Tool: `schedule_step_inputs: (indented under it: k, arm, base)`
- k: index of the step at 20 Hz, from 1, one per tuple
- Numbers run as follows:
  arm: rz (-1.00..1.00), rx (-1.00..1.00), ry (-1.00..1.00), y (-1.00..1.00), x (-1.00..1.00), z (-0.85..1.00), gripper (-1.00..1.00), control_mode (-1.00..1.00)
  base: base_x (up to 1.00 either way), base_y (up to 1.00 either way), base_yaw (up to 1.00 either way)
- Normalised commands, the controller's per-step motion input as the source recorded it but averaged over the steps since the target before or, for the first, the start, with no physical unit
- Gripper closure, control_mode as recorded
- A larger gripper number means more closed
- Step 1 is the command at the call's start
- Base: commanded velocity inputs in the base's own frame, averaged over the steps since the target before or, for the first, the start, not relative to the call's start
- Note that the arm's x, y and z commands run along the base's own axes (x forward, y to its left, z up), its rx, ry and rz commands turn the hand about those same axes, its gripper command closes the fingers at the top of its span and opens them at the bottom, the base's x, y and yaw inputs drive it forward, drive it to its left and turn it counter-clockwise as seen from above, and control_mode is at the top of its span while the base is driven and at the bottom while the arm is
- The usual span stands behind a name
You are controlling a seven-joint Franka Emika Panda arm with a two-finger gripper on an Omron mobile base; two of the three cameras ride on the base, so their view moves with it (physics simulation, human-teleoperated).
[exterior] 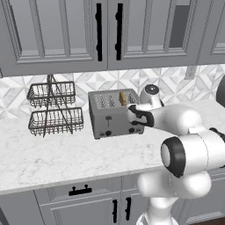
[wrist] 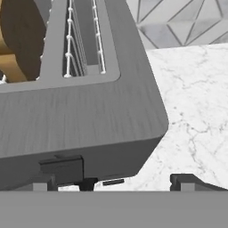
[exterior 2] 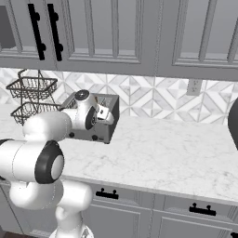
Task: Start the toaster. Once the lever pops up, take the bread to the plate on the dining counter.
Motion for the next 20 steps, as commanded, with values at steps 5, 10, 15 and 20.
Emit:
schedule_step_inputs:
  k: [5,10,15,20]
  arm:
    - [0.00,0.00,0.01,0.00,0.11,-0.24,-1.00,-1.00]
    - [0.00,0.00,0.01,0.00,0.11,-0.20,-1.00,-1.00]
    - [0.00,0.00,0.05,0.00,0.05,-0.42,-1.00,-1.00]
    - [0.00,-0.04,0.15,0.00,-0.12,-0.92,-1.00,-1.00]
  base:
    - [0.00,0.00,0.00]
    - [0.00,0.00,0.00]
    - [0.00,0.00,0.00]
    - [0.00,0.00,0.00]
